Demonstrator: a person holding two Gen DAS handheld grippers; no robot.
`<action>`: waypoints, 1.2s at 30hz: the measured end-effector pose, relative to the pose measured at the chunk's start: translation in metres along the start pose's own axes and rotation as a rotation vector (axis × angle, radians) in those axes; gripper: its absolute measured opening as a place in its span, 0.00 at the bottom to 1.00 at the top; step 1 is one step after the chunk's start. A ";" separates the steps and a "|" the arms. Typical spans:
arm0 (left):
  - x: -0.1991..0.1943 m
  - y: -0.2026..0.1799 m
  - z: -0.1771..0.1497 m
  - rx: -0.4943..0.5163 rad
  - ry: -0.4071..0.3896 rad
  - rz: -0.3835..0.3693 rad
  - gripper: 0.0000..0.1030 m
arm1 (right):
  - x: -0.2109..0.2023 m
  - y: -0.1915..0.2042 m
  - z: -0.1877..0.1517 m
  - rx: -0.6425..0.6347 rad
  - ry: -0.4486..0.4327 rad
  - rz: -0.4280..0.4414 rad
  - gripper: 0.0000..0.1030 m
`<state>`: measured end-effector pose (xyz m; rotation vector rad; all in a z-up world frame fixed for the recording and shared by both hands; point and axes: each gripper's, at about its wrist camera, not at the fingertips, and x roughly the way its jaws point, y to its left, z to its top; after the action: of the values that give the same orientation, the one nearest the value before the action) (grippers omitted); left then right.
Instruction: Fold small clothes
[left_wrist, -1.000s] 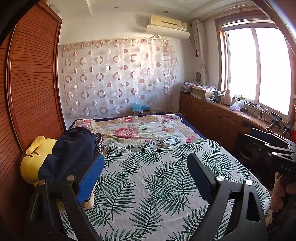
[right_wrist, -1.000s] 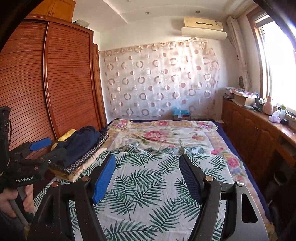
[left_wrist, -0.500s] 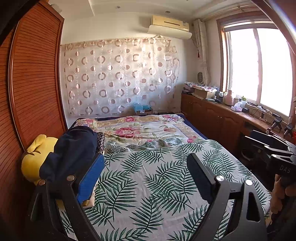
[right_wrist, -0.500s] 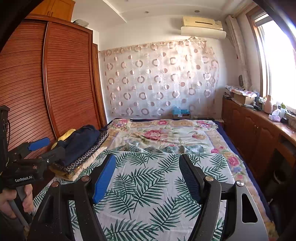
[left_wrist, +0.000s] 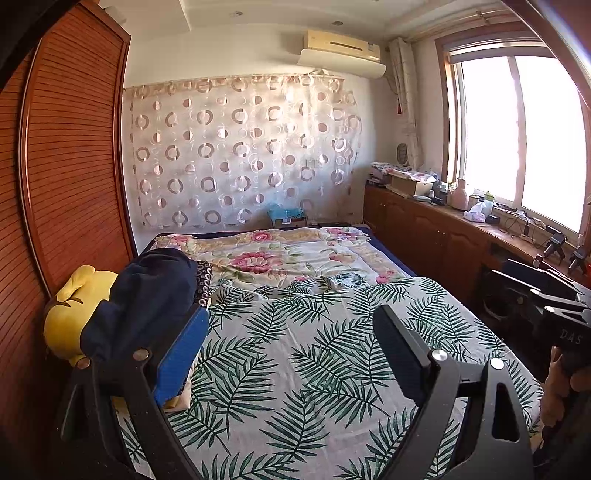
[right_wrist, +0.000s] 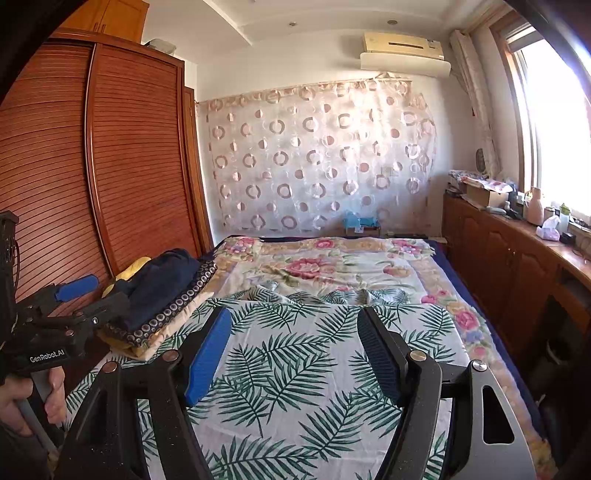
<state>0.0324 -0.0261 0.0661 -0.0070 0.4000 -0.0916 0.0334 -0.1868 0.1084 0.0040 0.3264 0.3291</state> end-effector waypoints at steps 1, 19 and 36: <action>0.001 0.000 0.000 0.000 0.000 -0.001 0.88 | 0.000 0.000 0.000 0.001 0.000 0.001 0.71; -0.003 0.003 -0.002 0.000 0.000 -0.001 0.88 | 0.001 -0.002 0.000 0.002 0.001 0.002 0.71; -0.004 0.005 -0.002 0.000 0.001 -0.001 0.88 | 0.001 -0.004 0.001 0.000 -0.001 0.006 0.71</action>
<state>0.0289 -0.0211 0.0659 -0.0074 0.4010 -0.0926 0.0359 -0.1904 0.1089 0.0053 0.3254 0.3346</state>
